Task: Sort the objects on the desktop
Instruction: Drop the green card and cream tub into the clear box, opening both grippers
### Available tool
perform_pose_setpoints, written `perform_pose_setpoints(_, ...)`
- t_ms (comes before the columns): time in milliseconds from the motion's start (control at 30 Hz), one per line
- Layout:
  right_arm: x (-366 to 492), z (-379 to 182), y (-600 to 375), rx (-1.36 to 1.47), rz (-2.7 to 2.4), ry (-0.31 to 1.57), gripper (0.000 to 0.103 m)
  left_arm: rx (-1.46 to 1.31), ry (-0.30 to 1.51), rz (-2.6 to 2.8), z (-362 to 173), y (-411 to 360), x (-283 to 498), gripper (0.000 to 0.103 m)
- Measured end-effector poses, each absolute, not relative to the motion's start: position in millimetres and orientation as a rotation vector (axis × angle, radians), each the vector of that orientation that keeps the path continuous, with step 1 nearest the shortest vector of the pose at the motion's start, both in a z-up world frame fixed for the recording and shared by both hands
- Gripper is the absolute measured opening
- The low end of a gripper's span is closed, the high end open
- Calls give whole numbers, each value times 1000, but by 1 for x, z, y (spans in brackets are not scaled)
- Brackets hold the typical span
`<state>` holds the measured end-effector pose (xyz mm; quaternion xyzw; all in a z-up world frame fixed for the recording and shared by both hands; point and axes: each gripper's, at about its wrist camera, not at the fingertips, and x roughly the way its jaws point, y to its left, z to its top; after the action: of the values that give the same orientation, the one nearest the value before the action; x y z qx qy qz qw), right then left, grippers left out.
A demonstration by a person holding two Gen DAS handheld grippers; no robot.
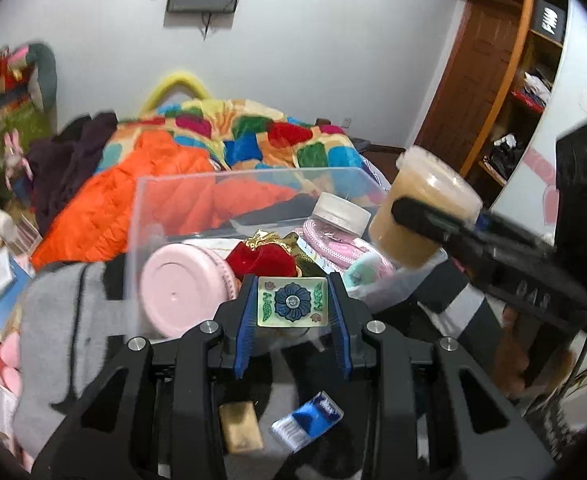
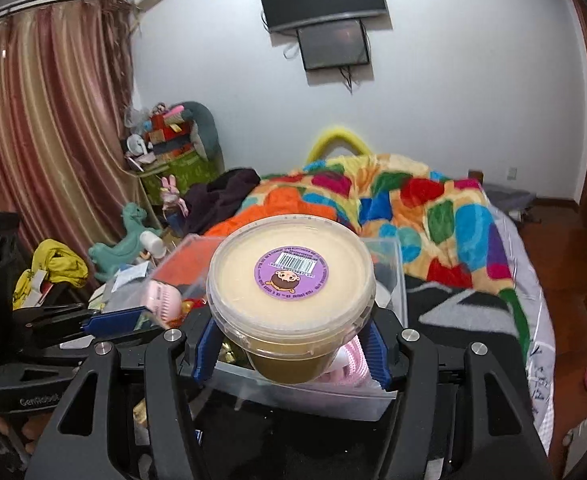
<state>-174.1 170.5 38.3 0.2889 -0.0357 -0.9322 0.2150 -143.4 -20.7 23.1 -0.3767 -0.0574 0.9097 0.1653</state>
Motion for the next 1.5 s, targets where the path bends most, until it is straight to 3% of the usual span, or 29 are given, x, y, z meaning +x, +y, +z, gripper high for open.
perform_pose_setpoints(800,-196,8,171,973,-2542,-95,59,-1132,-163,2540,4,-14,-158,39)
perform_pose_setpoints(900,-187,11,168,956,-2502,-59,59,-1130,-193,2523,5,-17,-157,45)
perform_pose_setpoints(967,-177,17,167,920,-2515,-25,59,-1120,-210,2500,8,-16,-155,58)
perform_pose_setpoints(1033,-168,23,166,882,-2536,8,61,-1102,-175,2528,12,-12,-149,64)
perform_pose_setpoints(1167,-155,31,170,847,-2556,28,63,-1071,-78,2607,19,-7,-136,66)
perform_pose_setpoints(1500,-130,30,168,833,-2547,73,68,-987,-63,2696,39,-26,-109,73)
